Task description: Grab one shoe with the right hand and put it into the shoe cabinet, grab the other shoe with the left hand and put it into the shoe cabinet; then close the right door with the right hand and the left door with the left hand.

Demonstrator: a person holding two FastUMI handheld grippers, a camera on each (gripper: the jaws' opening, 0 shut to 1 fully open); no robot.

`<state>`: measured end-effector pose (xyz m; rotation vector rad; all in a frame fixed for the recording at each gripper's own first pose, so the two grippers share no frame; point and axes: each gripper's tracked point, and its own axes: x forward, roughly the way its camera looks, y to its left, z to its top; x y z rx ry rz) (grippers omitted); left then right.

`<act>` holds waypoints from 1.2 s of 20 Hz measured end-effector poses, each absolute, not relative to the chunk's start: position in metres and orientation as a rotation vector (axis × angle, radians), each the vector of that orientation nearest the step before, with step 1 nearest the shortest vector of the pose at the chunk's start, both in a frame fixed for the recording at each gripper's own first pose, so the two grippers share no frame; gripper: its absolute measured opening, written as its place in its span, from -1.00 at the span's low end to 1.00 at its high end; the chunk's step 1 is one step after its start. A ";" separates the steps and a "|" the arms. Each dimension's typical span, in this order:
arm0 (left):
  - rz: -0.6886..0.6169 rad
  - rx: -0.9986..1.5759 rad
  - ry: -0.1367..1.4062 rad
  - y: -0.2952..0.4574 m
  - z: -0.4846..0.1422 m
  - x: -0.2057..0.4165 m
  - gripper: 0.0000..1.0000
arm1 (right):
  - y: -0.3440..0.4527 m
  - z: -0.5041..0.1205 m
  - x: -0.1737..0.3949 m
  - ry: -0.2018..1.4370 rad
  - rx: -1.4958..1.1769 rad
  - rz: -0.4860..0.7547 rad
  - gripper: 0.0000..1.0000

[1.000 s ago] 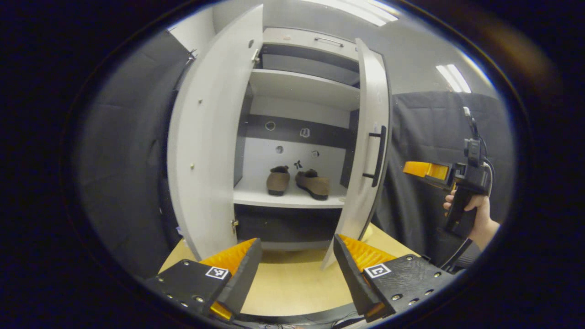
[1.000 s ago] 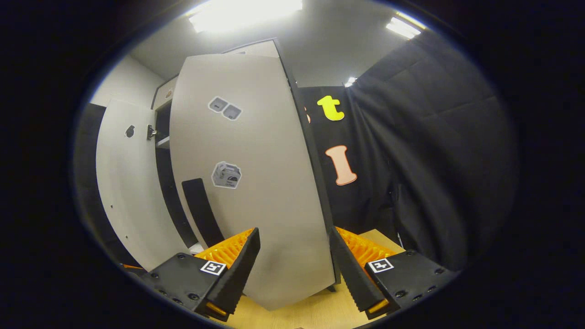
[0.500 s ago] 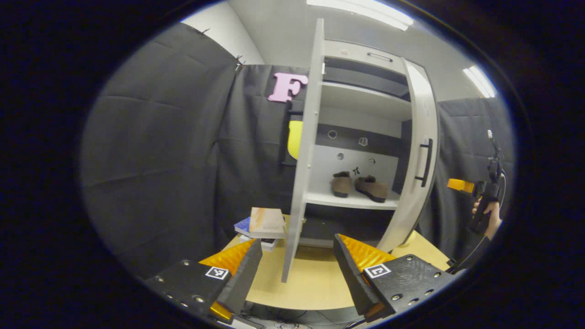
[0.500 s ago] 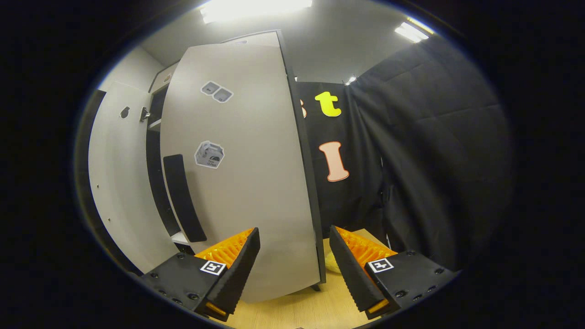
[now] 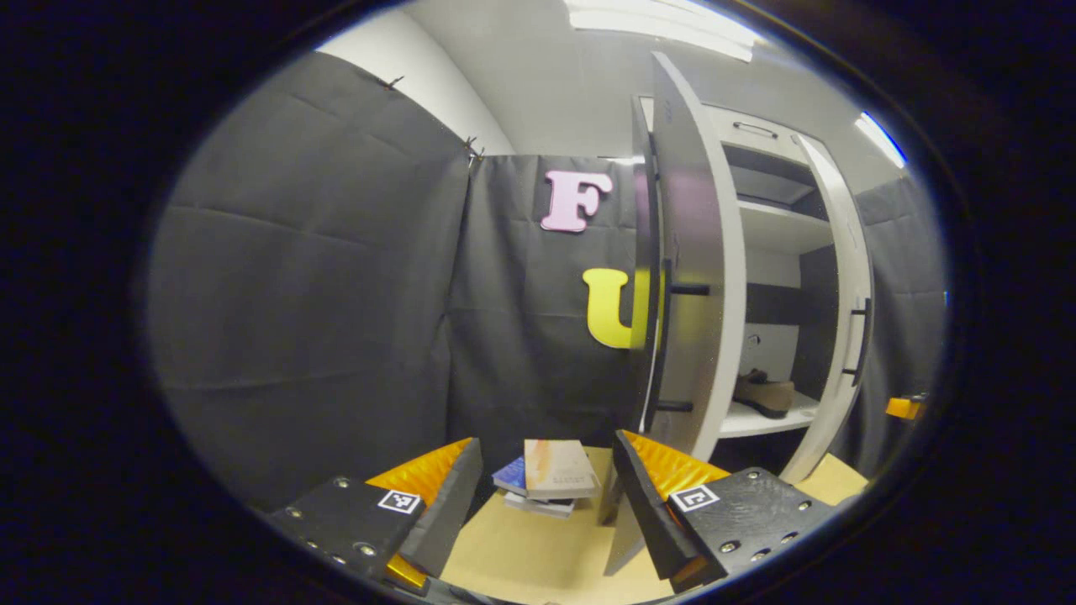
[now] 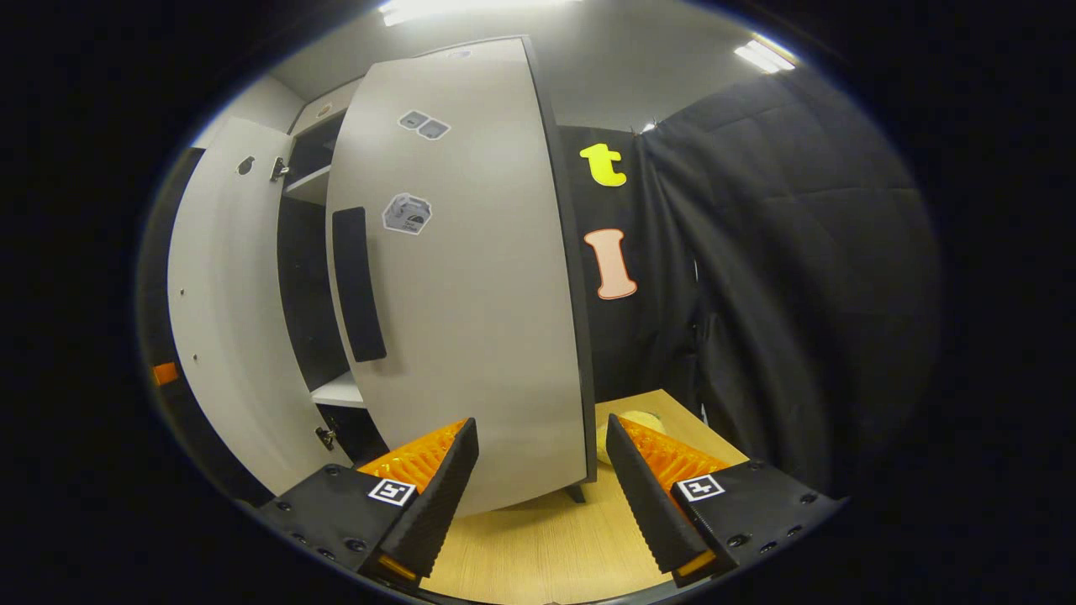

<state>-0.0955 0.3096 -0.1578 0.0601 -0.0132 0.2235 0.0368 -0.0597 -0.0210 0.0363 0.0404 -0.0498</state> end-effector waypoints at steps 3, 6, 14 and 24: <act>0.197 0.103 -0.014 0.316 -0.146 -0.061 0.96 | -0.059 -0.030 0.023 0.054 0.043 -0.066 0.94; 0.135 0.077 -0.060 0.317 -0.126 -0.030 0.97 | -0.061 -0.038 0.011 0.071 0.047 -0.081 0.94; -0.028 0.110 -0.114 0.294 -0.099 -0.002 0.78 | -0.088 -0.026 -0.014 0.049 0.049 -0.166 0.93; -0.006 0.116 -0.053 0.253 -0.107 -0.011 0.93 | -0.109 -0.020 -0.031 0.039 0.079 -0.216 0.94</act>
